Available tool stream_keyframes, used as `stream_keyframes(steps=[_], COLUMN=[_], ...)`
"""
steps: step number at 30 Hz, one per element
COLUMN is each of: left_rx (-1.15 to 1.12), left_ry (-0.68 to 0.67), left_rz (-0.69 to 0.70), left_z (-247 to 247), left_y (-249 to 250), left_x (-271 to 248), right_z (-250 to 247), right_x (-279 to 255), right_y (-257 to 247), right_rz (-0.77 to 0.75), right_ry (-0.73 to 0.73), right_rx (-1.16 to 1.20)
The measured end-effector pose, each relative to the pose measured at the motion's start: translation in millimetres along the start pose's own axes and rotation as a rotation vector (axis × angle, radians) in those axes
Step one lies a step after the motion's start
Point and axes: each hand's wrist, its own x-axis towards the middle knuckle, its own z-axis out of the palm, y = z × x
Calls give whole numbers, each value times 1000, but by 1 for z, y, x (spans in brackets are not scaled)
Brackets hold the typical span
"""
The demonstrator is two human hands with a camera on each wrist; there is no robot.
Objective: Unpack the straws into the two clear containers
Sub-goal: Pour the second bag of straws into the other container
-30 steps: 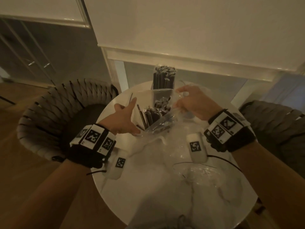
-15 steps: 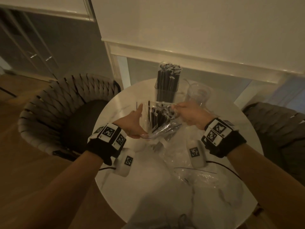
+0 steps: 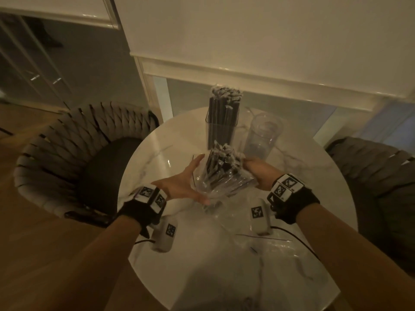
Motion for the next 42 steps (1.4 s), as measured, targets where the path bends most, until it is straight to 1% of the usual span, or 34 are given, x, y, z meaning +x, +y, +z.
stream_keyframes(steps=[1, 3, 5, 6, 7, 8, 10, 11, 12, 13, 15, 16, 18, 20, 22, 24, 25, 27, 30, 31, 33, 34, 36, 37, 40, 42], left_rx=[55, 172, 223, 216, 213, 218, 234, 257, 274, 289, 299, 280, 197, 6, -196, -252, -282, -336, -424, -460, -544, -572, -576, -581, -650, -739], left_ry=[29, 189, 375, 438, 488, 526, 577, 592, 586, 577, 556, 539, 493, 459, 529, 632, 646, 626, 621, 621, 621, 654, 719, 718, 644, 552], left_rz=[46, 112, 99, 81, 73, 69, 67, 70, 70, 71, 77, 93, 160, 200, 215, 267, 283, 326, 365, 365, 370, 363, 348, 346, 355, 341], left_z=[7, 19, 23, 23, 24, 24, 28, 30, 32, 33, 32, 32, 28, 22, 14, 2, -4, -10, -9, -6, -1, 0, 3, 5, 11, 17], left_y=[-1, -6, -14, -19, -24, -27, -30, -31, -31, -30, -32, -29, -26, -16, -5, 5, 11, 25, 43, 50, 55, 57, 61, 64, 68, 78], left_x=[5, 14, 19, 20, 21, 22, 23, 23, 23, 23, 25, 23, 20, 13, 3, -6, -9, -13, -10, -9, -1, 4, 10, 11, 17, 18], right_z=[2, 5, 1, -5, -13, -19, -25, -27, -28, -28, -27, -26, -24, -23, -24, -27, -29, -32, -34, -36, -43, -47, -54, -58, -63, -62], right_x=[1, 4, 3, 2, -1, -5, -18, -22, -25, -25, -22, -19, -17, -16, -16, -18, -17, -15, -15, -17, -24, -29, -33, -34, -34, -33], right_y=[1, -2, -9, -13, -15, -17, -19, -19, -17, -15, -11, -9, -6, -6, -8, -12, -13, -16, -23, -25, -30, -32, -34, -34, -32, -33], right_rz=[-34, -124, -153, -153, -114, -42, 114, 139, 121, 67, -61, -98, -134, -146, -157, -172, -184, -210, -274, -311, -386, -399, -395, -396, -403, -449], right_ry=[7, 27, 46, 72, 81, 64, -21, -60, -93, -115, -97, -83, -93, -135, -171, -184, -190, -186, -111, -114, -178, -197, -194, -173, -115, -13], right_rx=[-43, -163, -382, -519, -581, -554, -370, -283, -202, -119, -1, 28, 105, 228, 333, 388, 418, 522, 694, 731, 742, 718, 602, 535, 443, 338])
